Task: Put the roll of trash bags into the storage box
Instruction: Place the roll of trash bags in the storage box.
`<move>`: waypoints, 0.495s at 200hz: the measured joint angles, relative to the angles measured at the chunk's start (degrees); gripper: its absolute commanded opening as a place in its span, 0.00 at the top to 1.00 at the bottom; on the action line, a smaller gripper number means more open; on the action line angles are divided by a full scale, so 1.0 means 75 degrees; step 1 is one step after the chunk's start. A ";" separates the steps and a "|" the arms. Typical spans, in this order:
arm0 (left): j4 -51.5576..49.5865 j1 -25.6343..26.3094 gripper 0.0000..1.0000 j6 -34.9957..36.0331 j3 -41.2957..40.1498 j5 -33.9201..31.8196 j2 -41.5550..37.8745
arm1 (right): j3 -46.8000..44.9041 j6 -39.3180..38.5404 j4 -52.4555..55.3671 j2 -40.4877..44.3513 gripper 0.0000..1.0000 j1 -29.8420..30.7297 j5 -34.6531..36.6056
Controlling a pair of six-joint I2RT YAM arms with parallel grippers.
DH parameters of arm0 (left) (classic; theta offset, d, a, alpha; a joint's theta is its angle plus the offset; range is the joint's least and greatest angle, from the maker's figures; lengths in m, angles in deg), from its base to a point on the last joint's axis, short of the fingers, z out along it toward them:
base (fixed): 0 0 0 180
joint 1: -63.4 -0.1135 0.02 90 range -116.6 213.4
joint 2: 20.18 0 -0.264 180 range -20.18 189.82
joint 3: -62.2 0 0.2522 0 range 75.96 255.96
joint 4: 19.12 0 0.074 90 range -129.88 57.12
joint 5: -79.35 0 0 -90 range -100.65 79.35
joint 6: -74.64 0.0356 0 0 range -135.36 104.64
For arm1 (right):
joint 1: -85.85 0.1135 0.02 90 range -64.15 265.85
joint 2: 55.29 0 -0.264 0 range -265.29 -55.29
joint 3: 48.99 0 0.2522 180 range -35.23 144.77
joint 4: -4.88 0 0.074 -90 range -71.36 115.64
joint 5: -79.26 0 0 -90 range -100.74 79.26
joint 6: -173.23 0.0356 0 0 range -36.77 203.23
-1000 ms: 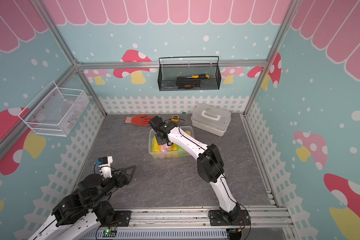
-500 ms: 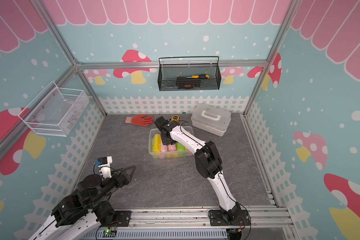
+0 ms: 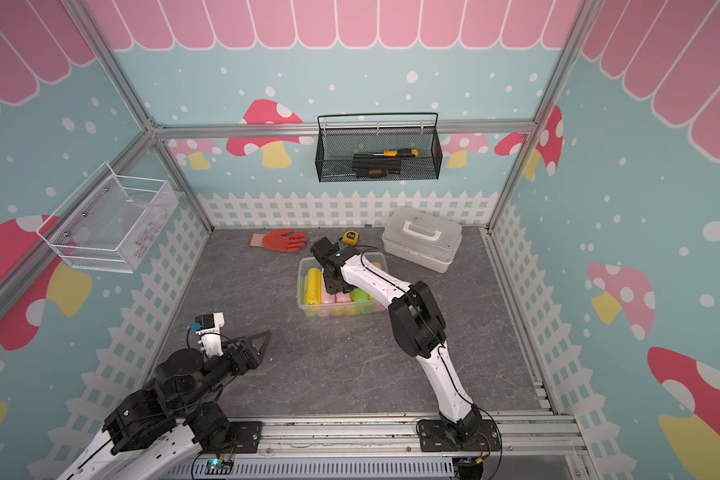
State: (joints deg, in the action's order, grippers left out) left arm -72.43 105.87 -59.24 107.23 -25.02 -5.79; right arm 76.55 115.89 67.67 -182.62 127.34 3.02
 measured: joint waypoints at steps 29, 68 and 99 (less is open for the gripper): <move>0.0006 0.0000 0.01 0.0111 0.0000 0.0000 0.0009 | -0.1189 -0.0064 -0.0892 0.0813 0.32 0.0003 -0.0239; 0.0335 -0.0006 0.01 0.0321 -0.0079 -0.0137 0.0026 | -0.3005 -0.0408 -0.2600 0.2130 0.30 0.0009 -0.0778; 0.1000 -0.0093 0.01 0.0676 -0.0306 -0.0475 0.0516 | -0.3754 -0.0804 -0.3917 0.2771 0.30 0.0009 -0.1131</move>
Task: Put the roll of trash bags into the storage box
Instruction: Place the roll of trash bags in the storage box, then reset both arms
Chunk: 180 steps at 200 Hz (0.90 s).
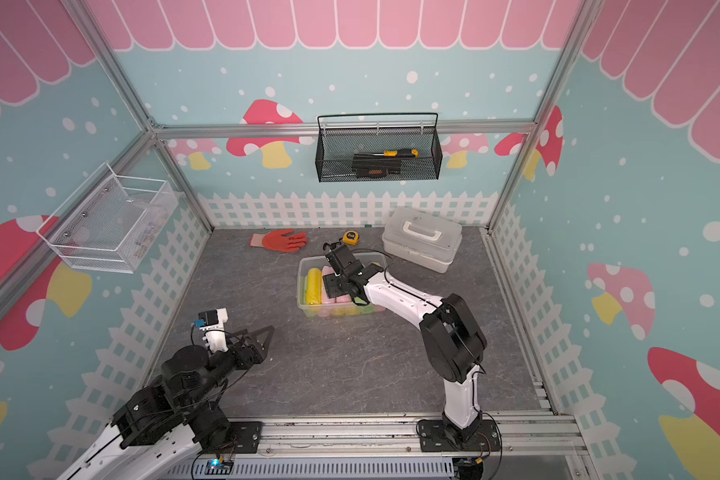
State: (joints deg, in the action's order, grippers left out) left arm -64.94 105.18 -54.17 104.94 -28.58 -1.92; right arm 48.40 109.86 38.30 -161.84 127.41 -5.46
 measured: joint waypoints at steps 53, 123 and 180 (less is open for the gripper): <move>0.0536 -0.0810 0.01 0.0475 -0.0300 -0.0994 0.1341 | -0.2130 -0.1134 -0.2124 0.2553 0.18 0.0003 0.0210; 0.1096 -0.1192 0.01 0.0673 0.0172 -0.2194 0.1355 | -0.5091 -0.3212 -0.4637 0.4441 0.07 -0.0047 0.2865; 0.3375 -0.3284 0.01 0.1230 -0.0082 -0.2253 0.2943 | -0.5753 -0.4436 -0.6336 0.4033 0.02 -0.0490 0.3620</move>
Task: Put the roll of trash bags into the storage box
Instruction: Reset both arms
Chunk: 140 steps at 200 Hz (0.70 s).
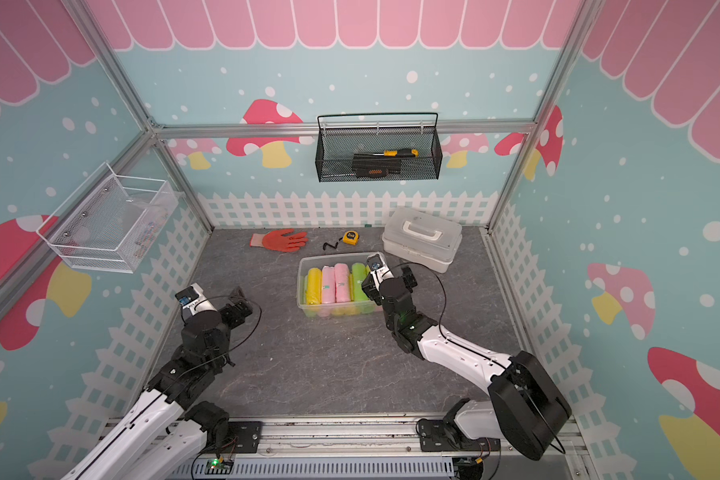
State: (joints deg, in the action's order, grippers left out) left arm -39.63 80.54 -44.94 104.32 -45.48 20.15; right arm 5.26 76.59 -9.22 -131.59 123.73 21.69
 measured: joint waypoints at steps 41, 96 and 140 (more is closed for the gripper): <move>0.0752 -0.2873 0.01 -0.0414 0.0970 0.2218 0.3165 | -0.0831 -0.0210 -0.1241 -0.0082 0.01 -0.0682 -0.0519; 0.1836 -0.3867 0.01 -0.0886 0.0714 0.4010 0.4287 | -0.1134 0.0361 -0.1906 0.0064 0.01 -0.1877 -0.1017; 0.4852 -0.3576 0.01 -0.0382 -0.0676 0.4173 0.4252 | -0.1591 0.1139 -0.2468 0.0076 0.02 -0.2911 -0.1020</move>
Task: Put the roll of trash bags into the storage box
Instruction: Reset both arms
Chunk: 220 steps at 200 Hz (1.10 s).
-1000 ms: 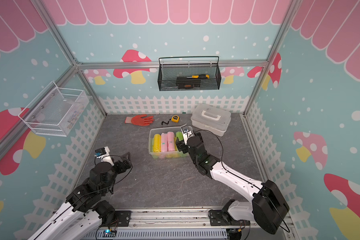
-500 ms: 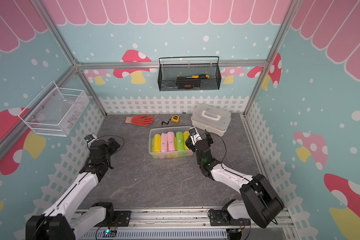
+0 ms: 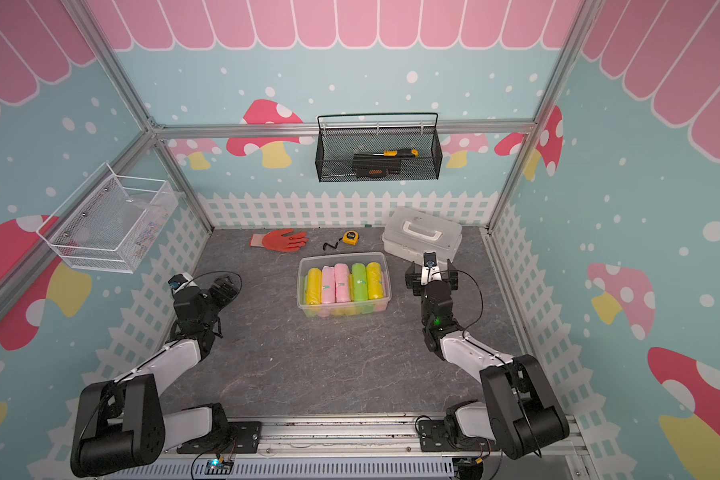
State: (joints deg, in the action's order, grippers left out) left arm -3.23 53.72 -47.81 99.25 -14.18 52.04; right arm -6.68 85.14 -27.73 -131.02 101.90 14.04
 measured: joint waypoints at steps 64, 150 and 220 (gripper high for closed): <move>0.1594 0.0344 0.01 0.0772 0.0612 -0.0367 0.1784 | 0.0915 0.0562 0.1218 -0.0959 0.02 -0.0501 0.0761; 0.3360 0.0519 0.01 0.1929 -0.0714 0.0134 0.0201 | -0.0233 -0.0248 0.0166 -0.0749 0.01 -0.0592 -0.0452; 0.2853 0.1087 0.01 0.2795 -0.1186 -0.1457 0.0201 | -0.0315 -0.0892 0.0117 0.0254 0.01 -0.0592 -0.1480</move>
State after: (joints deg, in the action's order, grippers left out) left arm 18.16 61.88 -26.84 90.36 -25.11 53.55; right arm -9.04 78.45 -26.86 -129.12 97.46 2.93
